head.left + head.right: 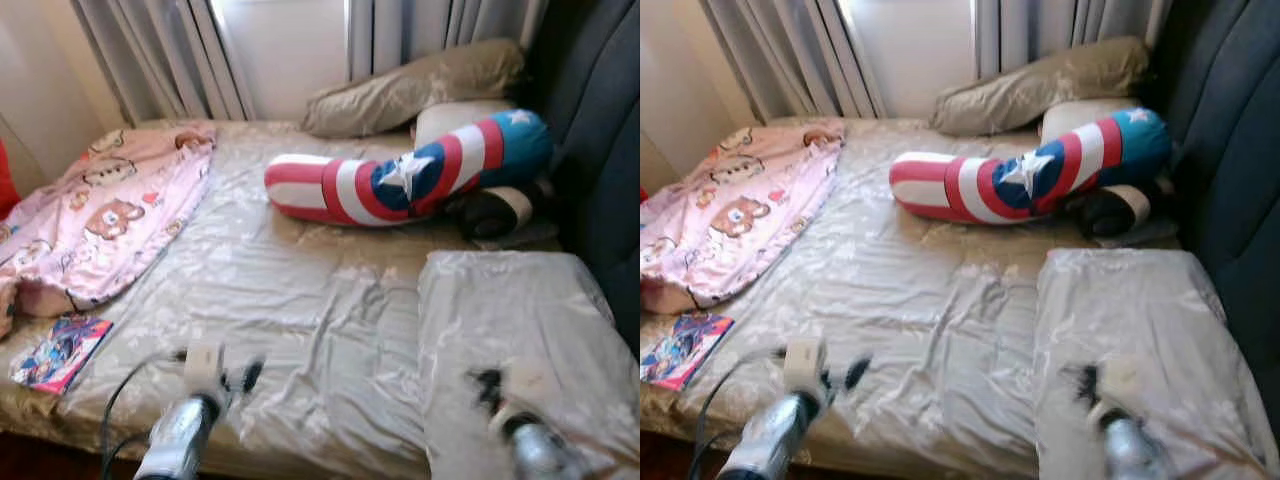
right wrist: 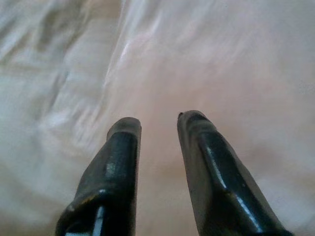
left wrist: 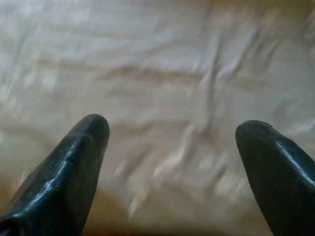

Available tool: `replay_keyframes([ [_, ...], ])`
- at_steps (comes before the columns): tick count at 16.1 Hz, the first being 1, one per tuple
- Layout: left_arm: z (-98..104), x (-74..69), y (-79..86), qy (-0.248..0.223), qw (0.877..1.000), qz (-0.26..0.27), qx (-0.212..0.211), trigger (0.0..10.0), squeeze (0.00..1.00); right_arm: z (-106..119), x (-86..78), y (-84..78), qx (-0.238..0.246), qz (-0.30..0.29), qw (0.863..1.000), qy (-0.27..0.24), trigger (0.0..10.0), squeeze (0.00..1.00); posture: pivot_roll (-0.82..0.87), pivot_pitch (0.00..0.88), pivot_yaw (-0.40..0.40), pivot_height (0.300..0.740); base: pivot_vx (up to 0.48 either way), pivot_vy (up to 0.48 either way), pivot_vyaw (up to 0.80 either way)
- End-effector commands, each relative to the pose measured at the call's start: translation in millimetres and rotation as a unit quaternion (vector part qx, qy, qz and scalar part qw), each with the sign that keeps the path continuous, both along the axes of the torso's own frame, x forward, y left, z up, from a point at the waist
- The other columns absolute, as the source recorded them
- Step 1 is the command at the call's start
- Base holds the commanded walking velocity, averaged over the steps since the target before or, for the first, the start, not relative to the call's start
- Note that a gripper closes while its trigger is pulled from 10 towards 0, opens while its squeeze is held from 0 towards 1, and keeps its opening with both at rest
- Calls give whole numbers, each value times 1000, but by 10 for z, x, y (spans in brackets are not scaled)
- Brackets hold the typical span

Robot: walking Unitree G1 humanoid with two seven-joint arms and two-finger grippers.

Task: Clean up the room

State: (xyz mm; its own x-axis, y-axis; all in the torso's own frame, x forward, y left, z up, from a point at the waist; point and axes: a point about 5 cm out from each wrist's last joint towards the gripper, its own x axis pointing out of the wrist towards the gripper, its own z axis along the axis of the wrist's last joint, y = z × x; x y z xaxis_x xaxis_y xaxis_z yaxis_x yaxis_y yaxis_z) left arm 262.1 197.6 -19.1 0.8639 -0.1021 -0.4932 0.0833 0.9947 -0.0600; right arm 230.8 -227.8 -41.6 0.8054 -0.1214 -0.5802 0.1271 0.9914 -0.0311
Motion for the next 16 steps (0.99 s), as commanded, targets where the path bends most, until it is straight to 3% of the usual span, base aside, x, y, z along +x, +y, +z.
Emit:
replay_keyframes([
  [1, -176, -172, 33, 60, 998, -3, 27, 10000, 0, -153, -156, 118, 21, 8, 999, 47, 10000, 0, -41, 0, 32, 705, 0, 0, 0],
  [2, -221, -222, 40, 74, 997, -2, 32, 10000, 0, -189, -193, 157, 23, 15, 998, 60, 10000, 0, -46, 0, 27, 705, 0, 0, 0],
  [3, -302, -314, 42, 99, 994, 15, 30, 10000, 0, -241, -255, 239, 1, 74, 994, 81, 10000, 0, -52, 0, 21, 705, 0, 0, 0],
  [5, -397, -417, 11, 130, 990, 37, 27, 10000, 0, -292, -325, 273, 11, 77, 992, 100, 10000, 0, -52, 0, 16, 705, 0, 0, 0],
  [7, -464, -487, -114, 146, 989, 17, 31, 10000, 0, -324, -376, 276, 23, 31, 994, 100, 10000, 0, -57, 0, 17, 705, 0, 0, 0],
  [10, -463, -476, -126, 145, 989, 25, 31, 10000, 0, -318, -369, 267, 56, -16, 995, 86, 10000, 0, -44, 0, 16, 705, 0, 0, 0],
  [16, -503, -544, -84, 159, 986, 34, 38, 10000, 0, -394, -509, 274, 63, -39, 991, 108, 10000, 0, -45, 0, 20, 740, 0, 0, 0],
])
